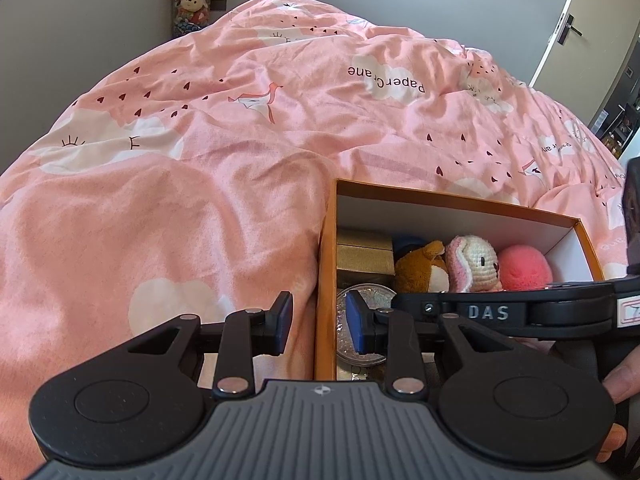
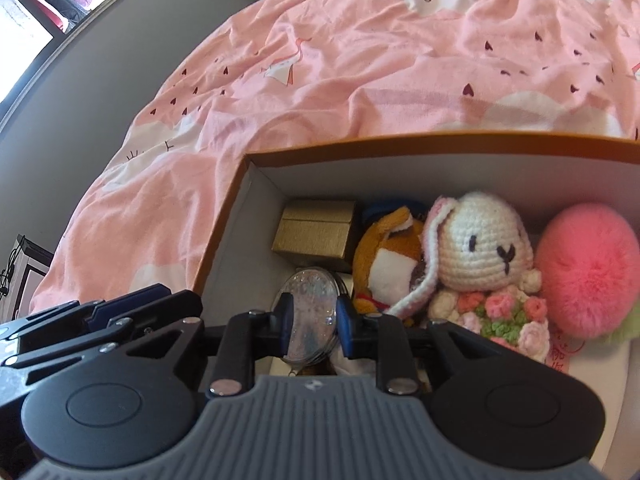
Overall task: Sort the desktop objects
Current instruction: 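Release the pom-pom with the left gripper while the right lowers the mirror into the shoebox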
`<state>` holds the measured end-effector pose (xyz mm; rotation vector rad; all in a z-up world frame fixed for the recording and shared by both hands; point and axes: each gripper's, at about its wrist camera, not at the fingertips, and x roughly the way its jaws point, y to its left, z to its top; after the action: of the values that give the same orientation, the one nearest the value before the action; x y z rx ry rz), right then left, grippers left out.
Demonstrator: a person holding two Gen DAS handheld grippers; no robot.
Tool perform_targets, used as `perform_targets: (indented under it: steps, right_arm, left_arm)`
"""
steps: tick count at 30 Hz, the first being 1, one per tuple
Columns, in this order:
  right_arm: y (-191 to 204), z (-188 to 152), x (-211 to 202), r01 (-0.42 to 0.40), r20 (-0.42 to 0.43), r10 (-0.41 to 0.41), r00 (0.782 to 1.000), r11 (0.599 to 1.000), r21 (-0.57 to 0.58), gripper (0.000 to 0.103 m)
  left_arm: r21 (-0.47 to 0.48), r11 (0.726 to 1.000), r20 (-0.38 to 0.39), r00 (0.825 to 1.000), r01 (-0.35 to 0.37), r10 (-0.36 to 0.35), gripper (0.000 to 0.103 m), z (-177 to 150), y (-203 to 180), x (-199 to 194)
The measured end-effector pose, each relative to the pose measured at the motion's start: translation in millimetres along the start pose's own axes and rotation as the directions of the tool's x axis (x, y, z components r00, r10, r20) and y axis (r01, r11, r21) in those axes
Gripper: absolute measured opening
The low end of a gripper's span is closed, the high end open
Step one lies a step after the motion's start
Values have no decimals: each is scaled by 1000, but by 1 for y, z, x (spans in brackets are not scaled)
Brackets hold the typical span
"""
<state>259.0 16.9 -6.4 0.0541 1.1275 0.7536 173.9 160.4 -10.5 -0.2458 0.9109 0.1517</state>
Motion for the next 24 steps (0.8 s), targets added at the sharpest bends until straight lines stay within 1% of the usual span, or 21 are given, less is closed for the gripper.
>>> perform_targets:
  steps: [2, 3, 5, 6, 10, 18, 21, 24]
  right_arm:
    - [2, 0, -3, -14, -7, 14, 1000, 1000, -23, 25]
    - [3, -1, -3, -24, -16, 23, 1000, 999, -29, 23]
    - [5, -3, -2, -41, -39, 39, 998, 998, -37, 21]
    - [5, -4, 0, -35, -50, 34, 998, 999, -38, 20]
    - [6, -7, 16, 49, -68, -52, 996, 997, -52, 20]
    - [1, -4, 28, 104, -81, -109, 991, 992, -68, 13]
    - [1, -7, 27, 98, -75, -103, 992, 993, -69, 13]
    - [4, -8, 16, 52, -50, -55, 997, 996, -72, 13]
  left_arm:
    - [-2, 1000, -2, 1000, 0, 0, 33, -1, 0, 0]
    - [-3, 1000, -3, 1000, 1, -1, 33, -1, 1, 0]
    - [-3, 1000, -3, 1000, 3, -3, 33, -2, 1, -1]
    - [-3, 1000, -4, 1000, 4, -4, 33, -2, 1, -1]
    - [-4, 1000, -4, 1000, 3, -3, 33, -2, 1, -1]
    - [-5, 1000, -13, 1000, 3, -3, 33, -4, 0, 3]
    - [3, 1000, -11, 1000, -1, 1, 33, -6, -2, 0]
    - [8, 1000, -5, 1000, -6, 6, 33, -7, -3, -3]
